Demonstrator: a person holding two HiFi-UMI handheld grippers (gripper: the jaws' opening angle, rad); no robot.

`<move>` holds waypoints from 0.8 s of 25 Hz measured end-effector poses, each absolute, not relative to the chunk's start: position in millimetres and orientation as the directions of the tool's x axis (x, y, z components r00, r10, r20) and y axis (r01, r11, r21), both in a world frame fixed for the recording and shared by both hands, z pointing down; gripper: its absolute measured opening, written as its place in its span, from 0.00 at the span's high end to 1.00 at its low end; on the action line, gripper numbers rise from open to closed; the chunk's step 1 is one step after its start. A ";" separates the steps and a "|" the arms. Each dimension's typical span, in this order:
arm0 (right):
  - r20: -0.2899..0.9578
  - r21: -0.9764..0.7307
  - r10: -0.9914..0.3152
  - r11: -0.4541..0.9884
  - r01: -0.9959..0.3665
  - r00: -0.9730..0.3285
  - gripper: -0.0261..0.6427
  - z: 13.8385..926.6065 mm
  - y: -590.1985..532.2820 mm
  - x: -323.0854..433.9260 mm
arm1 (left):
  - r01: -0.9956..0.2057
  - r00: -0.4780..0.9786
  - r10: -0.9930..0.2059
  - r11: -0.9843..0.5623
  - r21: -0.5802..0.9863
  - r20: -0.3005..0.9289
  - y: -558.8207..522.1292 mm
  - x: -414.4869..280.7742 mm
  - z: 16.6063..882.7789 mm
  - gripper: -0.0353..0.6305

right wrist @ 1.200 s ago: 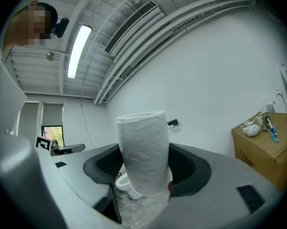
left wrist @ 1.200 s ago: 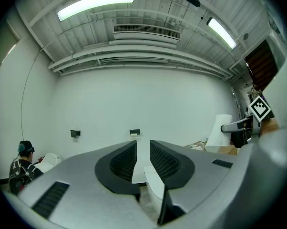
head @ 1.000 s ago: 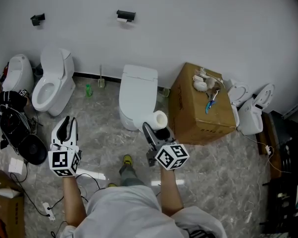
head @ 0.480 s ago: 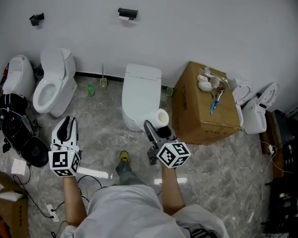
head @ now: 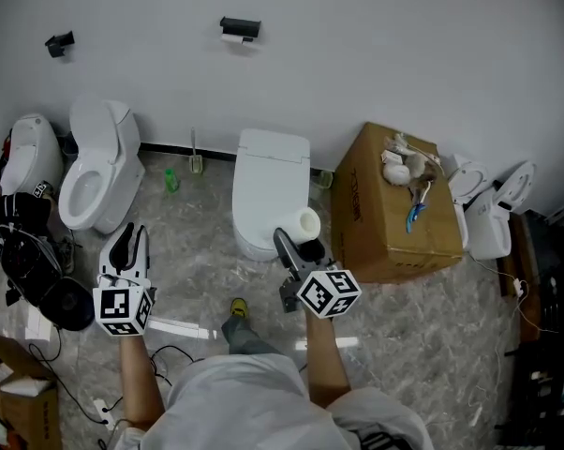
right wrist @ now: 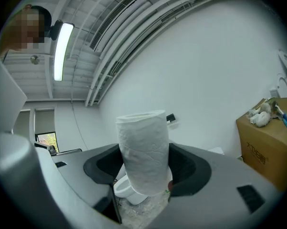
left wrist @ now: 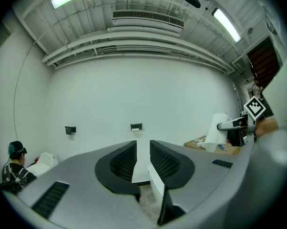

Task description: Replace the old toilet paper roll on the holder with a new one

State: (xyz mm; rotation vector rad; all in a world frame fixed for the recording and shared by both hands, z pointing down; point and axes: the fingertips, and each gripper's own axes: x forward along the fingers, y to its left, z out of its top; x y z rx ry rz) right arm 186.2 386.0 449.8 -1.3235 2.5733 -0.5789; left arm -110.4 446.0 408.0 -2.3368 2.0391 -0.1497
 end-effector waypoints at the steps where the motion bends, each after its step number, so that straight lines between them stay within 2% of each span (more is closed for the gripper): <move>1: 0.011 -0.428 -0.812 0.524 -0.736 -0.584 0.52 451.5 373.6 185.1 | -0.987 0.131 -0.990 -0.135 -0.090 0.050 433.7 -112.0 408.8 0.82; 12: 0.025 -0.479 -0.798 0.519 -0.708 -0.602 0.52 452.8 224.0 190.9 | -0.988 0.098 -0.992 -0.107 -0.112 0.086 289.6 -107.4 403.3 0.82; 20: 0.019 -0.493 -0.784 0.532 -0.688 -0.620 0.52 452.9 154.9 185.0 | -0.989 0.076 -0.994 -0.085 -0.124 0.082 225.0 -109.2 397.8 0.82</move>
